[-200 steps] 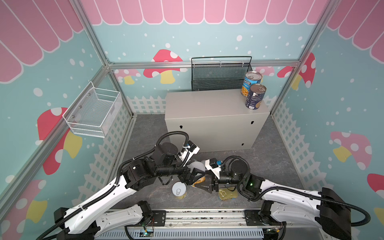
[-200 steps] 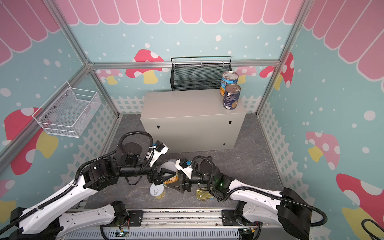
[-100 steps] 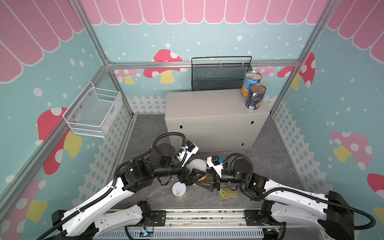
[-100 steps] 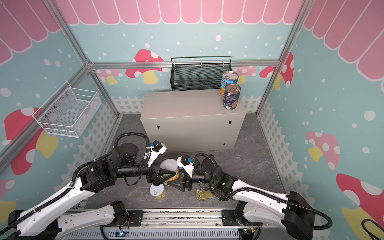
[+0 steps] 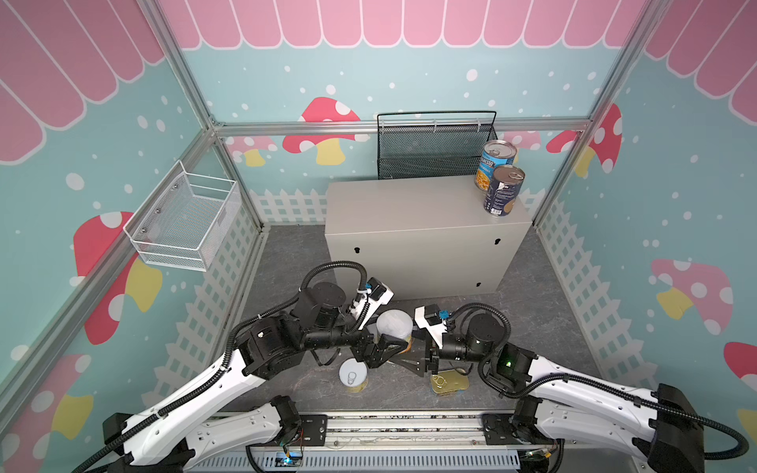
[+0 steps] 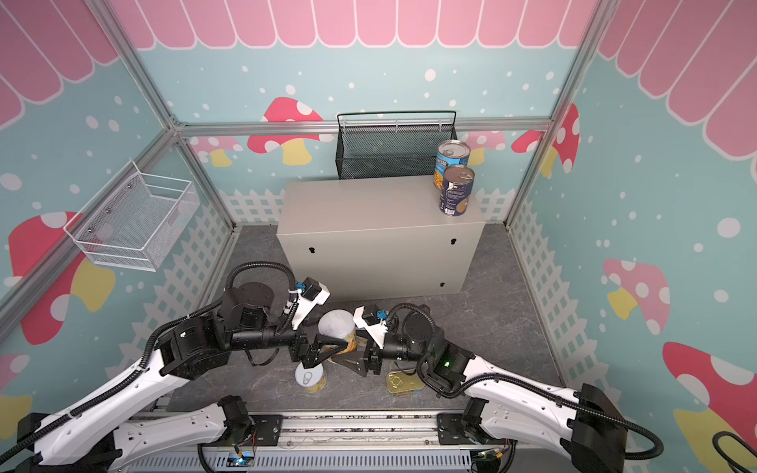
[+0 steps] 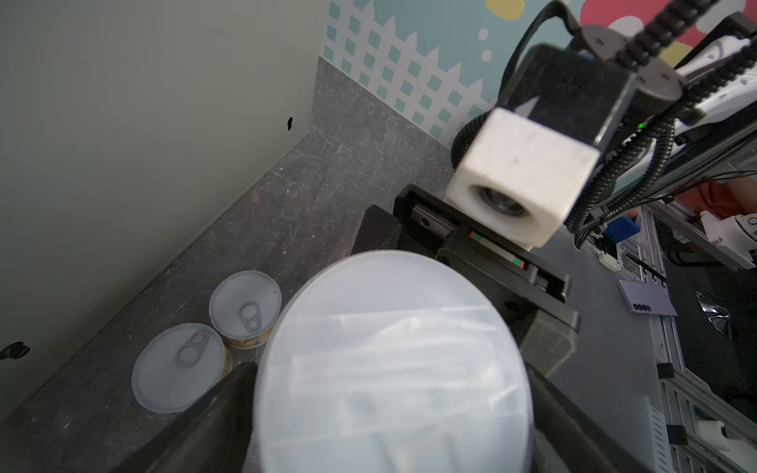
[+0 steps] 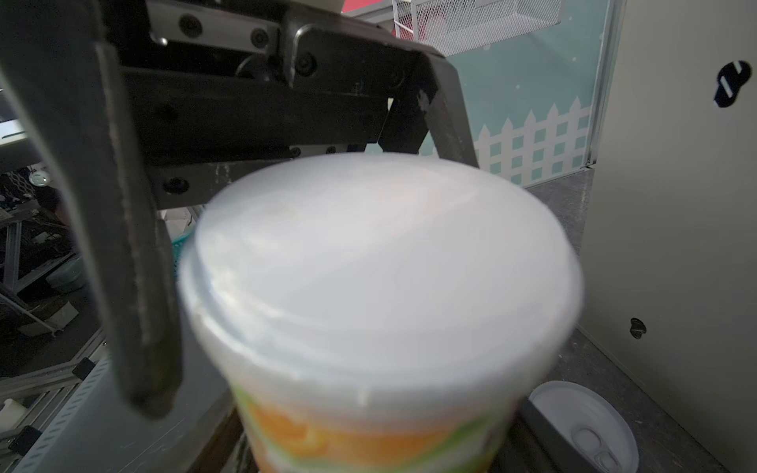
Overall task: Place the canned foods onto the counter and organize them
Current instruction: 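Hold the peach can up to the left gripper and close the left gripper on it, then carry the peach can toward the cabinet top with the left gripper while right gripper withdraws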
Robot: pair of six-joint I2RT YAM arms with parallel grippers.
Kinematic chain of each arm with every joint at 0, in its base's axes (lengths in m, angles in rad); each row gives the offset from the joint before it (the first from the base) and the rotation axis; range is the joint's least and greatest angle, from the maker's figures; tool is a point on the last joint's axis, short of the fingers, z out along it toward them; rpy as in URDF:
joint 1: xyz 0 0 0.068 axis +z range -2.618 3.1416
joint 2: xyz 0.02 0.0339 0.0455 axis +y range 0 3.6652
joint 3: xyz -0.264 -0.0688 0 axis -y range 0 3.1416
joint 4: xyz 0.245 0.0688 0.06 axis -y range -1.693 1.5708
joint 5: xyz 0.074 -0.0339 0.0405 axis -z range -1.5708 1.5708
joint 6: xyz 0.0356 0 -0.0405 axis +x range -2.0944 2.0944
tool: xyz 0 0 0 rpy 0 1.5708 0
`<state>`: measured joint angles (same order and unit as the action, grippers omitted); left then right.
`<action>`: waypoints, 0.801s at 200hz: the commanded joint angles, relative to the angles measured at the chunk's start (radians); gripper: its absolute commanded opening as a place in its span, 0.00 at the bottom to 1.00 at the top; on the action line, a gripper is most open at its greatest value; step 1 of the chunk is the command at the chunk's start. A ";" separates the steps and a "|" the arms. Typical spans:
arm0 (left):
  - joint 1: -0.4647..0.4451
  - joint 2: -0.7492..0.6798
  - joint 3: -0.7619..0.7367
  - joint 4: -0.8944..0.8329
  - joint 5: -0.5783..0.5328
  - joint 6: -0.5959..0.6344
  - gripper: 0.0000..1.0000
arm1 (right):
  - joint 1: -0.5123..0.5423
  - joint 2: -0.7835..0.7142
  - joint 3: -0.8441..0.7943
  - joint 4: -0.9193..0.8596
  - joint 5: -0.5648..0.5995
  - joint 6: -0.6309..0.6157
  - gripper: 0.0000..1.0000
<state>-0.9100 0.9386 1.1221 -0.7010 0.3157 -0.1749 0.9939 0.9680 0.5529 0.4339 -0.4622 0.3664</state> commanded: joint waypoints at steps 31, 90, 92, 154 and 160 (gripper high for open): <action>0.001 0.020 0.001 0.058 0.050 -0.005 0.92 | -0.003 -0.020 0.024 0.140 -0.019 -0.023 0.57; 0.001 0.047 0.010 0.077 0.069 -0.005 0.75 | -0.003 -0.024 0.017 0.140 -0.010 -0.023 0.58; 0.001 0.048 0.010 0.076 0.069 -0.005 0.75 | -0.003 -0.023 0.016 0.140 -0.010 -0.023 0.58; 0.001 0.045 0.030 0.085 0.014 -0.005 0.52 | -0.004 -0.023 0.022 0.106 0.030 -0.035 0.70; 0.002 0.046 0.034 0.086 0.009 -0.005 0.50 | -0.004 -0.025 0.026 0.094 0.040 -0.039 0.74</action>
<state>-0.9073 0.9783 1.1225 -0.6483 0.3408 -0.1741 0.9894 0.9680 0.5518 0.4335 -0.4622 0.3603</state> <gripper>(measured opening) 0.749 0.739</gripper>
